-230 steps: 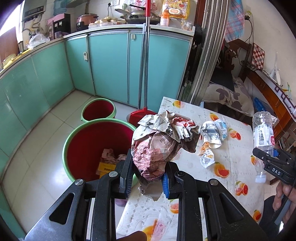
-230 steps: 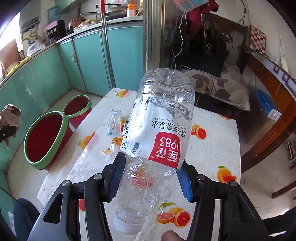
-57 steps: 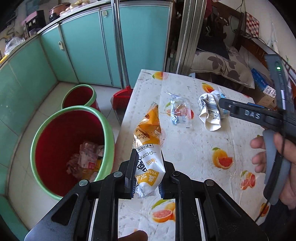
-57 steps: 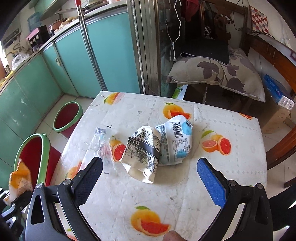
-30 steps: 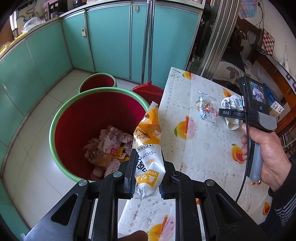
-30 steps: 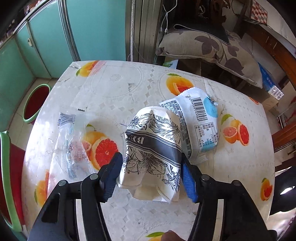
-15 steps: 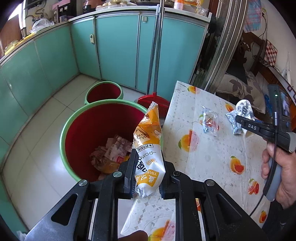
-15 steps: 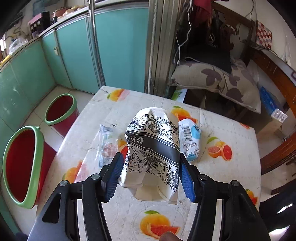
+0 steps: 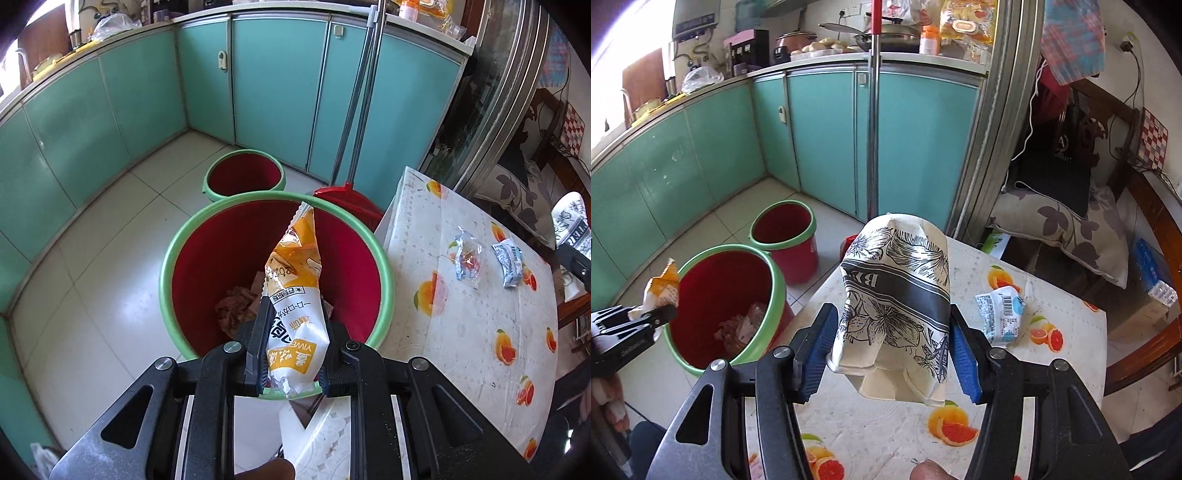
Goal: Collect trash
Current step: 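Drop the snack wrapper in the bucket with left tool while right tool carries cup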
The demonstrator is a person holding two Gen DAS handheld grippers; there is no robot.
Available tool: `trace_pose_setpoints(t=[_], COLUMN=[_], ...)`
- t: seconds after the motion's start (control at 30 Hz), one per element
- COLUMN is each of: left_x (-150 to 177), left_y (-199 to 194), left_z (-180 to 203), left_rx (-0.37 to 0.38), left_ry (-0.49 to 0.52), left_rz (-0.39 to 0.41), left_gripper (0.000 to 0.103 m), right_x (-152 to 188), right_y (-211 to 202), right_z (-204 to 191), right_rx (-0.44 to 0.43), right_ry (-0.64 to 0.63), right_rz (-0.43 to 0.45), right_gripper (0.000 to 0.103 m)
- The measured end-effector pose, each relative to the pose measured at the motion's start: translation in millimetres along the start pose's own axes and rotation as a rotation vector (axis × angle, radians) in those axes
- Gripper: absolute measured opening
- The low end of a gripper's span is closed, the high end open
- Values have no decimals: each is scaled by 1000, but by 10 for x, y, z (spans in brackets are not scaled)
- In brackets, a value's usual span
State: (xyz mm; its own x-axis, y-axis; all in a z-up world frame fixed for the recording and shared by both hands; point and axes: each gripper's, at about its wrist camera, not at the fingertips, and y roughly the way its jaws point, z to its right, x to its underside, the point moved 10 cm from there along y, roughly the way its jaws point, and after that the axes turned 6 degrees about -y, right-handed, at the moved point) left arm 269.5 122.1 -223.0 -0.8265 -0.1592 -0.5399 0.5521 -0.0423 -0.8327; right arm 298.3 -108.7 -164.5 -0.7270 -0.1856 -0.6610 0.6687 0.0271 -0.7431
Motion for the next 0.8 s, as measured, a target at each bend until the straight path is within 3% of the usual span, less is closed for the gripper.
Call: trace_pose_setpoints(t=[0.07,0.13,0.2,0.4,0.57,0.8], left_x=[-6,-12,-47,-163,-192,-125], left_y=[83,140,144,-59,-295,-546], left_z=[-39,-60,-88,-309,-765,-1333], left_rx=[-7,8,15,-8,-93,-146], left_ry=[-4,-18,-31,-78,-135,-225], left_rz=[-10,-25,-16,60,129,163], left_gripper=[23,45,88,89,89,89], right_x=[-10,-17,-30,-190,-372,-484], right_y=[-48,-73,-75,-32,81,404], right_z=[-113,-210,-310,-822,-1444,-2245], right_rx=[-10,-20,-31,-120,-208,-271], right_ry=[-15,-35,-51,-122,-187,-277], right_rz=[4,9,10,40,68,55], right_gripper=[57,57,57,57,57,61])
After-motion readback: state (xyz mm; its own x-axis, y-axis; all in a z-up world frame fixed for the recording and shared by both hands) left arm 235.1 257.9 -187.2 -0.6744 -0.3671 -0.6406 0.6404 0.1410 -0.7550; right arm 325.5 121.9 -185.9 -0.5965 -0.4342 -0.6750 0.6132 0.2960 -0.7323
